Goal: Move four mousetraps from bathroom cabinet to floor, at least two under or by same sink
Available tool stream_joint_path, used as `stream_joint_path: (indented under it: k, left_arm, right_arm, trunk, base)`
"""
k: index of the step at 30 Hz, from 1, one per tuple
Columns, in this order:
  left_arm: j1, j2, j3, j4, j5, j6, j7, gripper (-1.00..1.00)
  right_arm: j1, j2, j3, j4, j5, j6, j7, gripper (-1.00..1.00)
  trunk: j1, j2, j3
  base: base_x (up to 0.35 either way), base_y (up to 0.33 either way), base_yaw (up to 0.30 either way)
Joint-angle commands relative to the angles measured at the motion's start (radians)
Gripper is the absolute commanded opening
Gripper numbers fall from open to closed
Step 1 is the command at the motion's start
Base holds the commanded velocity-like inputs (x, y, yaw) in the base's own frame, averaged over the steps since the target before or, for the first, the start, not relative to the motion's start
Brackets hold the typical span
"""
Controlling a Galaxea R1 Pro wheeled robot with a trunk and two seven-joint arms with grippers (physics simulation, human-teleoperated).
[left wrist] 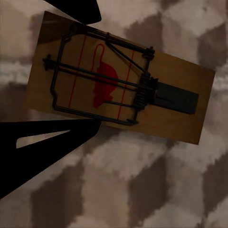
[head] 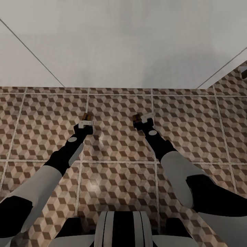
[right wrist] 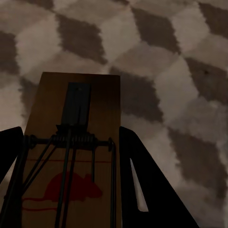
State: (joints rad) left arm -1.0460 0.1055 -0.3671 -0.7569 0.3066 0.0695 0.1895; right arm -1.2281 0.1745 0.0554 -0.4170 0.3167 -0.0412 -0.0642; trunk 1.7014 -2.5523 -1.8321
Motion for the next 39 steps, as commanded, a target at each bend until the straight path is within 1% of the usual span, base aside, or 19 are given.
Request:
stream_joint_path:
  k: [1, 9, 22, 39]
  left_arm:
    - [0.000, 0.002, -0.007, -0.002, 0.008, 0.004, 0.010, -1.00]
    - [0.000, 0.002, -0.007, -0.003, 0.008, 0.004, 0.011, -1.00]
    - [0.000, 0.002, -0.007, -0.008, 0.008, 0.005, 0.011, -1.00]
    - [0.000, -0.001, -0.007, -0.010, 0.008, 0.007, 0.013, -1.00]
  right_arm:
    - [-0.001, 0.000, 0.003, 0.002, 0.006, -0.002, -0.005, -1.00]
    - [-0.001, 0.000, 0.003, 0.003, 0.006, -0.002, -0.005, -1.00]
    - [-0.001, 0.000, 0.002, 0.003, 0.007, -0.002, -0.005, -1.00]
    - [-0.001, 0.000, 0.002, 0.003, 0.007, -0.002, -0.005, -1.00]
  trunk:
    - [0.000, 0.000, 0.000]
    - [0.000, 0.000, 0.000]
    - [0.000, 0.000, 0.000]
    - [0.000, 0.000, 0.000]
  base:
    - [0.000, 0.004, 0.000]
    - [0.028, 0.015, 0.000]
    - [0.190, 0.104, 0.000]
    - [0.038, 0.006, 0.000]
